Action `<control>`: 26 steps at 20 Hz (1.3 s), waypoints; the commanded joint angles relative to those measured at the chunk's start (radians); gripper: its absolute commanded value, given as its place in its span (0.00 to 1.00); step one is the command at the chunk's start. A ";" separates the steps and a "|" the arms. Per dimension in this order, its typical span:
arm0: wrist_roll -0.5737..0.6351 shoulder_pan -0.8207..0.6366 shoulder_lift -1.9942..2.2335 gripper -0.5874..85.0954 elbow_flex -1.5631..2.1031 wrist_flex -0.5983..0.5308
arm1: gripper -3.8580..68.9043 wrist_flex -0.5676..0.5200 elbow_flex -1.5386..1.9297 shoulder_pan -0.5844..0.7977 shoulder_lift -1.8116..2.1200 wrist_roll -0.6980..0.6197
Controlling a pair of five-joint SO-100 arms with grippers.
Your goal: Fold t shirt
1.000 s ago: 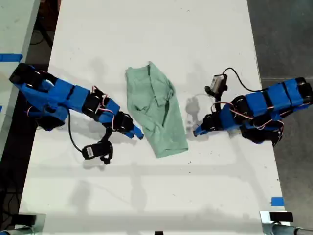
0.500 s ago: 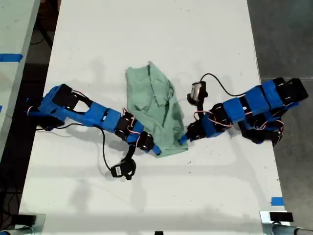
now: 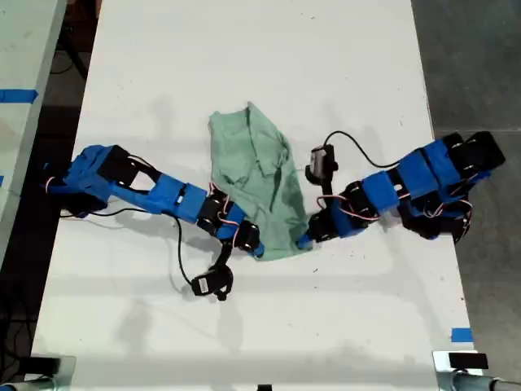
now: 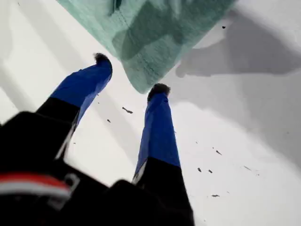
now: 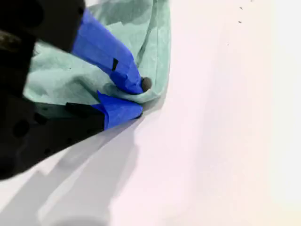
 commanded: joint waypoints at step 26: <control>0.095 0.012 0.528 0.01 0.040 0.500 | 0.04 0.390 -1.241 0.086 -0.459 -0.393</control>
